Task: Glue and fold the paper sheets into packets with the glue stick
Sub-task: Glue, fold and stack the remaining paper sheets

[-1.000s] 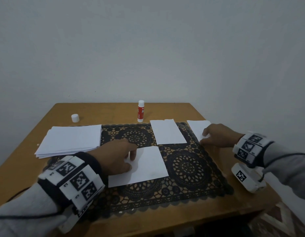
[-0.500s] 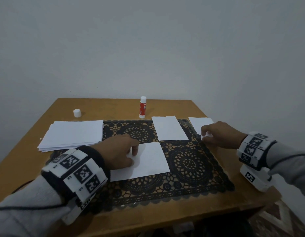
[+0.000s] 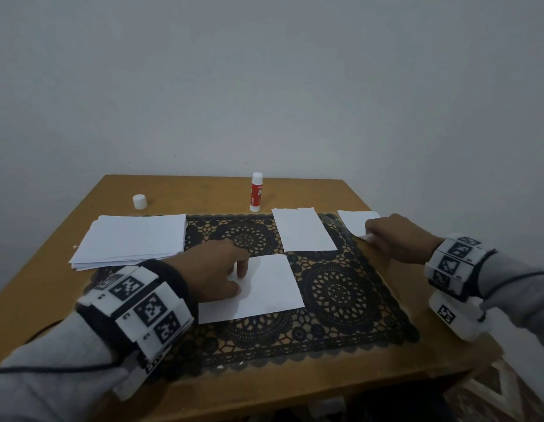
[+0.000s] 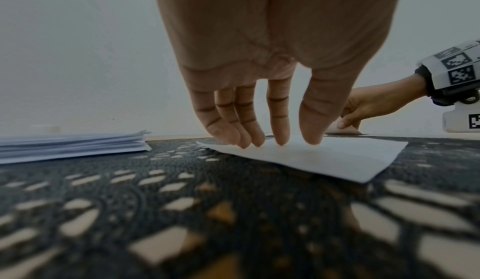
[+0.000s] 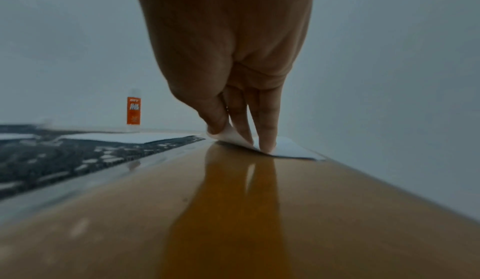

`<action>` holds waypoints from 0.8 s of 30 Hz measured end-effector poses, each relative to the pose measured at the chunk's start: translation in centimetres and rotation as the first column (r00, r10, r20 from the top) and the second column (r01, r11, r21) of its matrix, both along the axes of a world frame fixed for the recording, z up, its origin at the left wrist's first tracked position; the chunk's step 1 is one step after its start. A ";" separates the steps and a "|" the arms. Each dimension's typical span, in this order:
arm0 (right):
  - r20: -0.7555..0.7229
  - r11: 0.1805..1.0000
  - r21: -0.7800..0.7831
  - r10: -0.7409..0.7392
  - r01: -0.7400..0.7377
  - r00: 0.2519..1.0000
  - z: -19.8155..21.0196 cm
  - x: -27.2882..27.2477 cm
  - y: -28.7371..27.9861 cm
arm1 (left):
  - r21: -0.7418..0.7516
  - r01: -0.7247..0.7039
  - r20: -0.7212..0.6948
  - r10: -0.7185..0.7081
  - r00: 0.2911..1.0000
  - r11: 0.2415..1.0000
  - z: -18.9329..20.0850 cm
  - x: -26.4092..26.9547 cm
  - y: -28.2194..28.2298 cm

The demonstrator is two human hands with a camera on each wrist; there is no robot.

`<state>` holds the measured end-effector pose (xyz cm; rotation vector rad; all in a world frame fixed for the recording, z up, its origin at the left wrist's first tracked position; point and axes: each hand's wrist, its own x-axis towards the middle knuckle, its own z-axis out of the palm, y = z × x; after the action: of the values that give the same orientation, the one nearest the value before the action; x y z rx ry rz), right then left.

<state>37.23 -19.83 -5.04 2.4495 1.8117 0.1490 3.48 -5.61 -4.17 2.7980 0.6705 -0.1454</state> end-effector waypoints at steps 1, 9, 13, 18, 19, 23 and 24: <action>0.001 0.999 0.032 -0.006 0.006 1.000 0.0 0.1 0.1 | 0.001 0.002 -0.001 -0.002 1.000 1.000 0.0 0.0 0.0; 0.083 0.995 0.098 0.026 -0.034 0.996 -0.4 -0.7 0.9 | 0.004 0.007 -0.007 -0.007 1.000 1.000 0.0 0.0 0.1; 0.136 0.998 0.061 0.017 -0.025 0.991 -0.1 -1.5 1.3 | 0.009 0.008 0.002 -0.008 1.000 1.000 0.1 -0.1 0.0; 0.020 0.982 0.168 0.080 -0.082 0.997 -1.0 -1.2 1.3 | 0.004 0.006 0.006 -0.006 1.000 1.000 0.0 0.0 0.2; 0.016 0.979 0.182 0.095 -0.096 0.995 -1.1 -1.1 1.3 | 0.003 0.006 0.005 -0.006 1.000 1.000 -0.1 0.0 0.2; -0.001 0.976 0.200 0.086 -0.084 0.996 -0.9 -1.0 1.1 | 0.000 0.006 0.007 -0.006 1.000 1.000 -0.1 0.0 0.2; -0.003 0.978 0.195 0.077 -0.075 0.997 -0.8 -0.9 1.1 | 0.003 0.006 0.008 -0.006 1.000 1.000 -0.1 -0.1 0.2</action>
<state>36.29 -18.77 -5.82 2.5112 1.9848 0.3353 3.42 -5.40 -4.29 2.8020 0.6609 -0.1342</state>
